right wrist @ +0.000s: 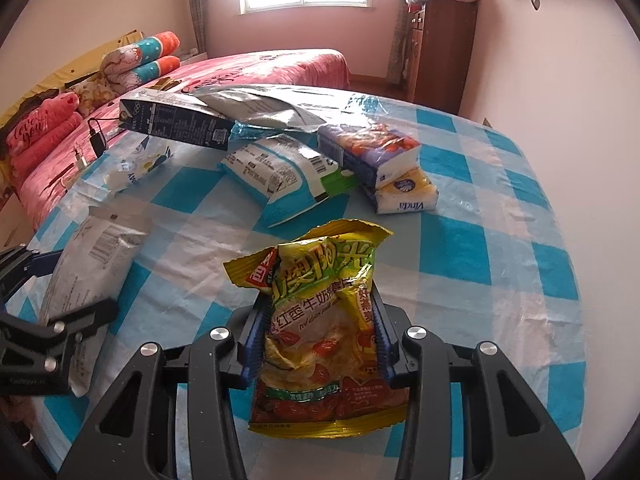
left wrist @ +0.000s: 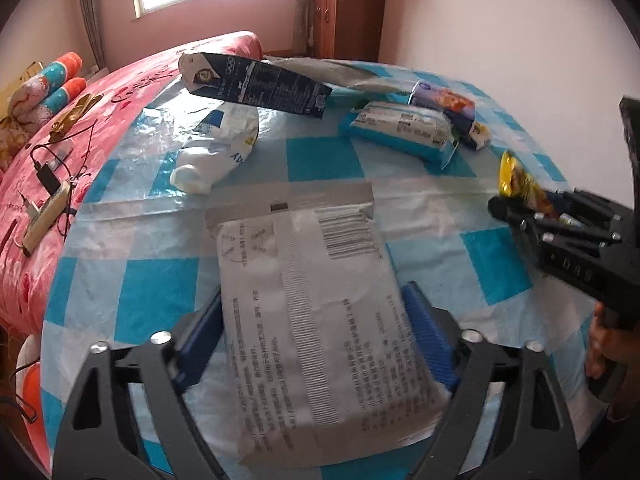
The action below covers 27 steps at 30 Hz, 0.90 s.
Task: Collect trash
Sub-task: 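Carry both held items over to the orange bucket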
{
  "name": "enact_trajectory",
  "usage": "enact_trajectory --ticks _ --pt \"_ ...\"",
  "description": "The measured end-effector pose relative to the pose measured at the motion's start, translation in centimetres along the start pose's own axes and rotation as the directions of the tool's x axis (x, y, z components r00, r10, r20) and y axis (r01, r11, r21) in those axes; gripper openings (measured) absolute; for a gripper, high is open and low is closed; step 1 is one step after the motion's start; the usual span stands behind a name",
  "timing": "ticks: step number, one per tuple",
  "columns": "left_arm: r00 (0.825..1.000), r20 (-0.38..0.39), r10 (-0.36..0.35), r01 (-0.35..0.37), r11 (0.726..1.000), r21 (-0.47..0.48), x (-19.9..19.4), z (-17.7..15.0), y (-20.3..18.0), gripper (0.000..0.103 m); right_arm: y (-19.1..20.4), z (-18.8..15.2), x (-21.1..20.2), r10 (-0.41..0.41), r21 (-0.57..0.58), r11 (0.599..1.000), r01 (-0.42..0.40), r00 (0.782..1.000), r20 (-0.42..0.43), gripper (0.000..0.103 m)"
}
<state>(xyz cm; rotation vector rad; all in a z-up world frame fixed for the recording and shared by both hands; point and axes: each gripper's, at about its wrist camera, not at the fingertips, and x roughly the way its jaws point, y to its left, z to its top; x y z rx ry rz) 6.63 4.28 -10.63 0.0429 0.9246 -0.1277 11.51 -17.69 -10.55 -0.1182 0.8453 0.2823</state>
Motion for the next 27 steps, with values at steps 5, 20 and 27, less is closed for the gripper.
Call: enact_trajectory --ticks 5,20,27 --pt "1.0 0.01 -0.01 0.01 1.0 -0.007 -0.4 0.0 0.6 0.077 0.9 -0.4 -0.2 -0.003 -0.015 1.0 0.002 1.0 -0.006 0.045" --pt "0.984 0.162 0.08 -0.07 0.996 -0.062 -7.0 1.3 6.6 0.076 5.1 1.7 -1.9 0.118 0.0 0.993 -0.118 0.993 -0.015 0.045" --pt "0.957 0.209 0.203 -0.178 0.975 -0.134 -10.6 0.9 11.9 0.076 9.9 3.0 -2.6 0.195 -0.067 0.978 -0.197 0.98 -0.032 0.045"
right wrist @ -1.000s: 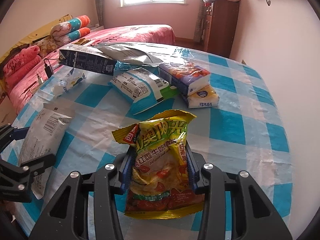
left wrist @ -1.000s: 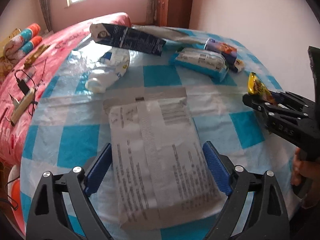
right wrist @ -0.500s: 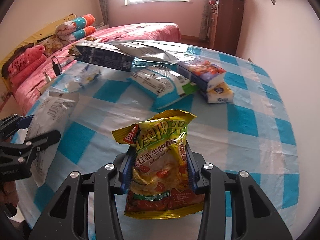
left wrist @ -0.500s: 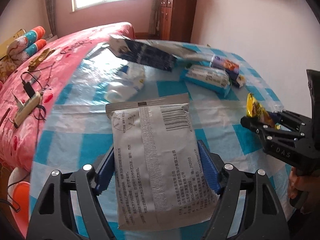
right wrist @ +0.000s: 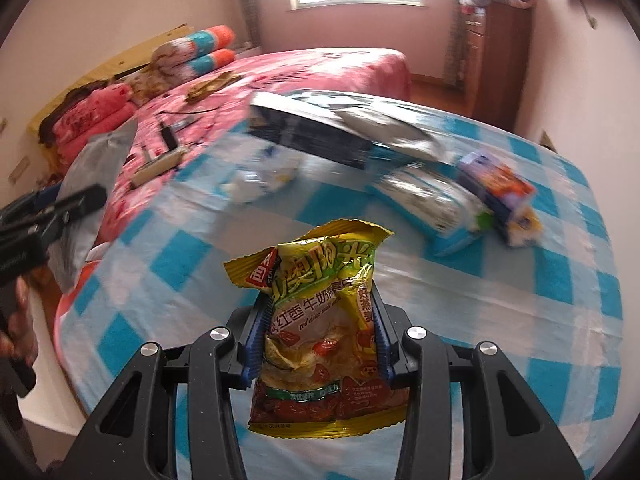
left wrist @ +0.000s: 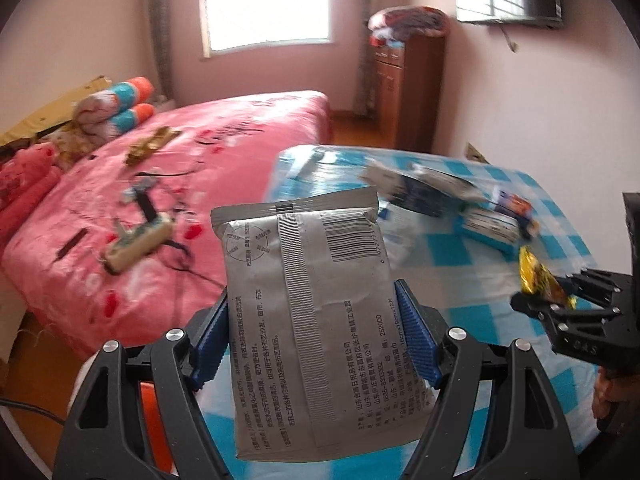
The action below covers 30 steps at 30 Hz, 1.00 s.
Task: Collect trash
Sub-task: 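Carry both held items over to the orange bucket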
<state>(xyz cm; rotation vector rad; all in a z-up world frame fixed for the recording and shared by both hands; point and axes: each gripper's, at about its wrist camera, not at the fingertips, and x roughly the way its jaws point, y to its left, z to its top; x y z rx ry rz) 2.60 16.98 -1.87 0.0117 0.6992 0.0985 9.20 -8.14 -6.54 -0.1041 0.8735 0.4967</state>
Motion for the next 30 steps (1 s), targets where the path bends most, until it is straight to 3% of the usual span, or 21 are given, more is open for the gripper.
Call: enact_trajectory --ticks 6,15,21,30 --pt "0.993 -0.002 0.122 -0.122 0.992 -0.044 -1.2 -0.8 5.2 0.076 5.5 1.4 0.6 0.099 -0.084 0.991 -0.1 0.995 -0.021 0.045" --pt "0.96 -0.094 0.265 -0.275 0.955 -0.11 -1.3 -4.5 13.0 0.076 15.2 2.4 1.8 0.231 -0.253 0.936 -0.243 0.97 -0.076 0.045" --pt "0.935 -0.157 0.317 -0.34 0.929 -0.146 -1.1 -7.1 16.6 0.076 22.2 2.4 2.7 0.3 -0.369 0.869 -0.329 0.944 -0.135 0.045" --pt "0.912 -0.228 0.341 -0.386 0.901 -0.197 -0.7 -10.1 20.4 0.076 29.4 1.1 4.6 0.343 -0.484 0.775 -0.406 0.914 -0.217 0.045"
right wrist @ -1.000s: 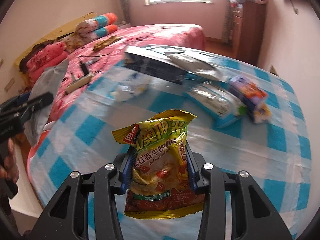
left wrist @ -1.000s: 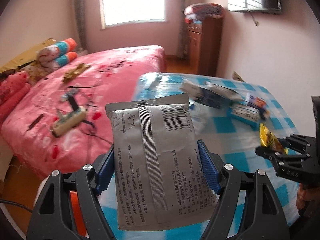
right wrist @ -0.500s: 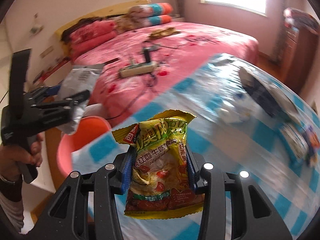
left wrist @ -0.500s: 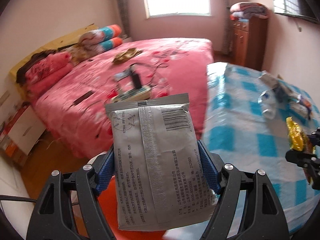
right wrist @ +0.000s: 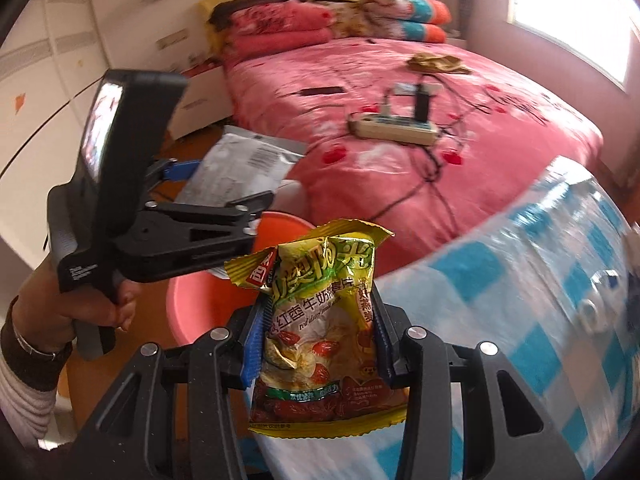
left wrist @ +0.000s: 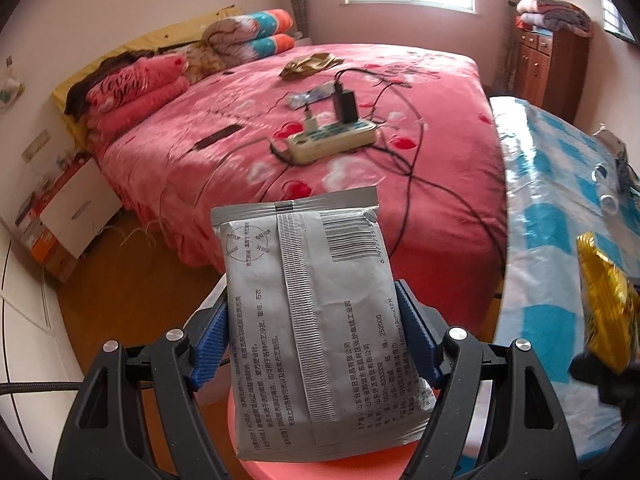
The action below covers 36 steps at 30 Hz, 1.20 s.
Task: Collect trash
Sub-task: 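Carry both held items over to the orange bucket, then open both tools to drop the items into the orange bucket, then move both open tools back over the trash on the checkered table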
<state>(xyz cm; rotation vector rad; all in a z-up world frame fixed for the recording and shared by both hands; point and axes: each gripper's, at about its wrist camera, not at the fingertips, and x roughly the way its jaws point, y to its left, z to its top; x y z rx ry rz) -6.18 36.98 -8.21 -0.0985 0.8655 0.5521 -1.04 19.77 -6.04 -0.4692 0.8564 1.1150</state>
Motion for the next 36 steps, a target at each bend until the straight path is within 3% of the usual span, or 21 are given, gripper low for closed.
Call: enact_trajectory --ticks 9,13,16,22,36 --pt "0.998 -0.056 0.02 -0.022 0.999 -0.042 1.7 -1.4 2.0 0.077 3.4 0.7 3.7 0.067 -0.098 0.993 -0.072 0.996 -0.058 0.048" --pt "0.996 -0.085 0.033 -0.039 0.997 -0.06 2.5 -1.8 2.7 0.077 4.3 0.4 4.6 0.081 -0.12 0.989 -0.088 0.995 -0.061 0.075" --pt "0.996 -0.081 0.04 -0.046 0.997 -0.064 2.4 -1.9 2.9 0.08 4.2 0.4 4.2 0.085 -0.105 0.991 -0.088 0.996 -0.038 0.082" --pt "0.999 -0.034 0.03 -0.032 0.997 -0.064 0.9 -0.9 2.0 0.083 1.5 -0.3 1.7 0.031 -0.017 0.999 -0.03 0.999 0.037 0.09" --pt "0.991 0.13 -0.018 0.012 0.999 0.039 -4.4 3.0 -3.8 0.087 -4.4 -3.3 -4.6 -0.089 0.183 0.981 0.062 0.986 0.142 0.093"
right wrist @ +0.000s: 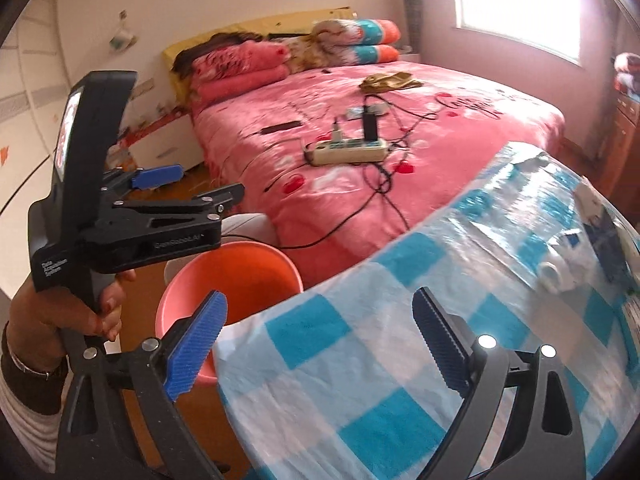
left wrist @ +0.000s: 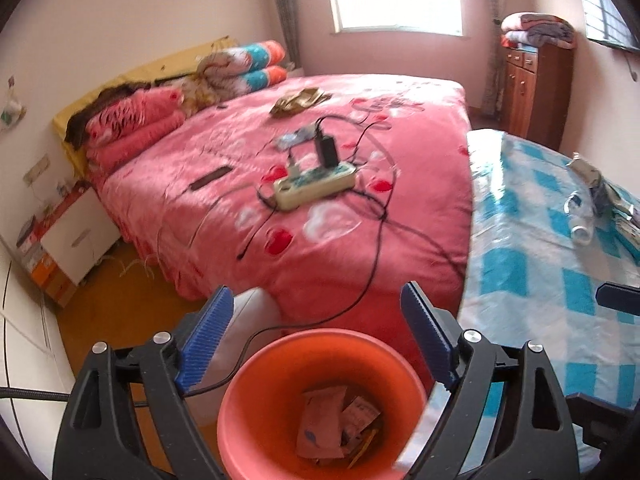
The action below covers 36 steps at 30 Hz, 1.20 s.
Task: Collect trash
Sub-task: 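Move both open tools back over the trash on the checkered table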
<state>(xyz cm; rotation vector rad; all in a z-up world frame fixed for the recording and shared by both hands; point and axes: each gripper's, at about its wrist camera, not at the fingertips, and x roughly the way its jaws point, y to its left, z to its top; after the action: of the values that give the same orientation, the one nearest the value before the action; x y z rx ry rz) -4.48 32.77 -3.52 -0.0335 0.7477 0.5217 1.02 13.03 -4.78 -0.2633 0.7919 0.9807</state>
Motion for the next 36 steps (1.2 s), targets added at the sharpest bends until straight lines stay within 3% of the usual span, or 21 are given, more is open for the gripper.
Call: enact_trajectory --ticks 16,36 --pt "0.993 0.085 -0.078 0.068 0.991 0.114 -4.0 2.4 -6.4 0.088 -5.5 -3.2 -6.1 -0.105 0.148 0.985 0.092 0.991 0.085 0.094" --pt "0.982 0.111 -0.154 0.119 0.956 0.269 -7.7 2.7 -14.9 0.089 -10.6 -7.5 -11.9 -0.209 0.297 0.943 0.152 0.963 0.168 0.094"
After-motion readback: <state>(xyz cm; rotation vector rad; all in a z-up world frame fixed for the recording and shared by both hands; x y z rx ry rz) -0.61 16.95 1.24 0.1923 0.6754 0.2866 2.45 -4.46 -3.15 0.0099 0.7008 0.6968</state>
